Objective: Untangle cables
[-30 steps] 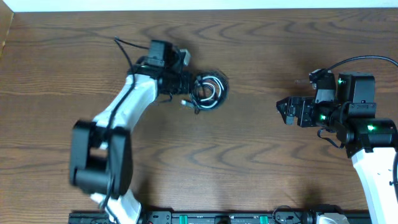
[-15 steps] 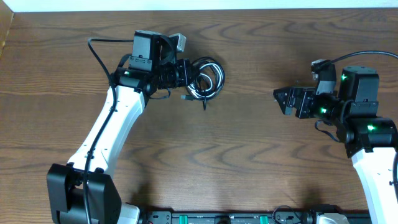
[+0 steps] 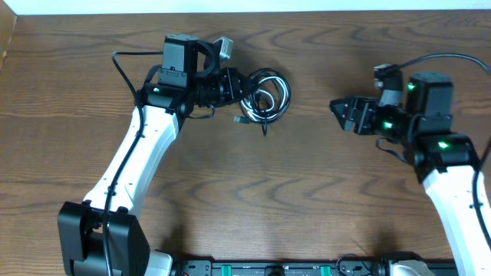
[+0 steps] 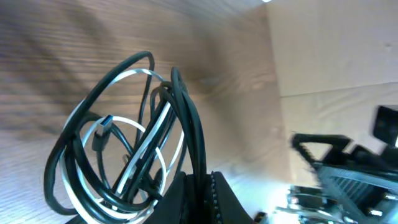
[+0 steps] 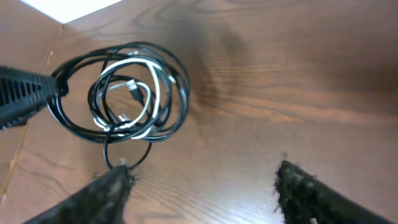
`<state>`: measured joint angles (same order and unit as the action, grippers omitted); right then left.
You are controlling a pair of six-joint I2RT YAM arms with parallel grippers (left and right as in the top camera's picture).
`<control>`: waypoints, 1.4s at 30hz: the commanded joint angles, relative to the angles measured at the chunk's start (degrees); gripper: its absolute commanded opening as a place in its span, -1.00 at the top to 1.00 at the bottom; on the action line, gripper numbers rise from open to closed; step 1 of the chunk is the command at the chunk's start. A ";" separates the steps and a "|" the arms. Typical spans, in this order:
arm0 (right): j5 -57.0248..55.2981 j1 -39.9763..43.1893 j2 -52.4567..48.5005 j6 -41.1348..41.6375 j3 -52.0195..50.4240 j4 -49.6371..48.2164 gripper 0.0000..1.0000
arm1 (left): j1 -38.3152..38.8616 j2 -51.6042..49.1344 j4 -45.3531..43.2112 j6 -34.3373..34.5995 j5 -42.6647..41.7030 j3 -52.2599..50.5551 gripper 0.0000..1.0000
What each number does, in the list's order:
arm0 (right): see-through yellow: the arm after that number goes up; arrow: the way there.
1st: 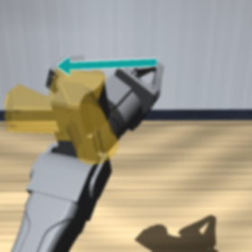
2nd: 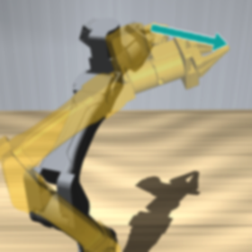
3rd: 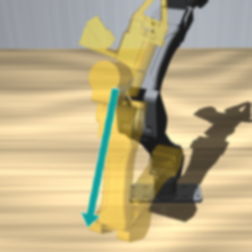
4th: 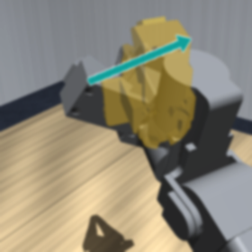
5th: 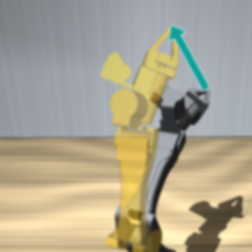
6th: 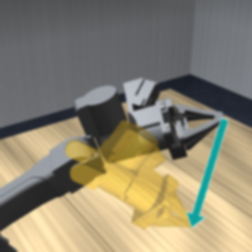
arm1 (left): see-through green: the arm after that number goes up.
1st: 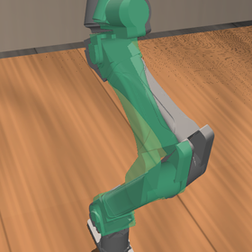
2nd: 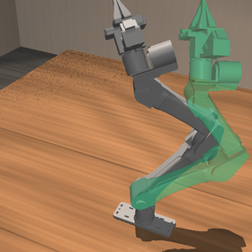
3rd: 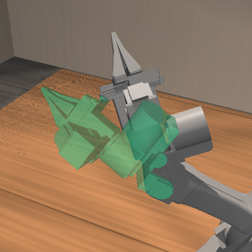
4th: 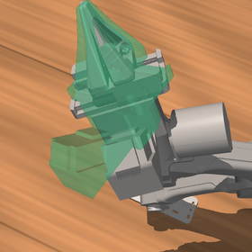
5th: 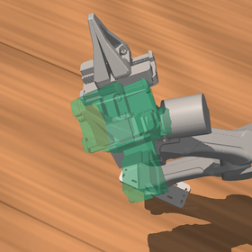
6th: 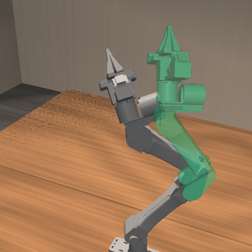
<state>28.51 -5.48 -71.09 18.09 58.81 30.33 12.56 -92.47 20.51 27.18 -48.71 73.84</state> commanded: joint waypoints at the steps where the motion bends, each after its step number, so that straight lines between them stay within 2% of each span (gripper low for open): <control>1: 0.55 -2.51 -2.08 3.78 0.59 -2.23 -0.32 | 0.07 1.51 -1.22 3.69 -3.82 0.28 0.85; 4: 0.55 -4.50 -4.20 6.73 0.59 -5.60 -0.12 | 0.07 1.51 -1.64 4.96 -3.80 0.28 0.85; 10: -0.11 -8.26 -8.61 12.50 0.59 -11.17 0.13 | 0.07 1.51 -1.66 6.19 -3.98 0.28 0.85; 14: -1.60 -10.47 -11.72 15.87 0.59 -14.01 0.17 | 0.09 1.51 -1.79 6.64 -4.90 0.28 0.85; 23: -3.96 -14.67 -18.12 20.76 0.59 -19.06 0.11 | 0.07 1.51 -1.88 7.45 -6.16 0.28 0.85; 28: -4.42 -16.22 -20.46 22.16 0.59 -22.69 0.18 | 0.09 1.51 -1.88 7.48 -6.21 0.28 0.85; 33: -5.92 -17.46 -22.73 24.81 0.59 -25.62 0.42 | 0.17 1.51 -1.88 8.52 -6.38 0.28 0.85; 39: -8.52 -17.53 -23.52 24.83 0.59 -25.35 0.93 | 0.17 1.51 -1.86 8.63 -6.32 0.28 0.85; 42: -8.63 -16.57 -22.71 24.30 0.59 -25.20 0.98 | 0.17 1.49 -1.77 6.08 -5.40 0.26 0.85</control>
<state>21.41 -22.68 -94.24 42.78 58.83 4.84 12.60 -92.47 19.09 34.98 -52.84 73.84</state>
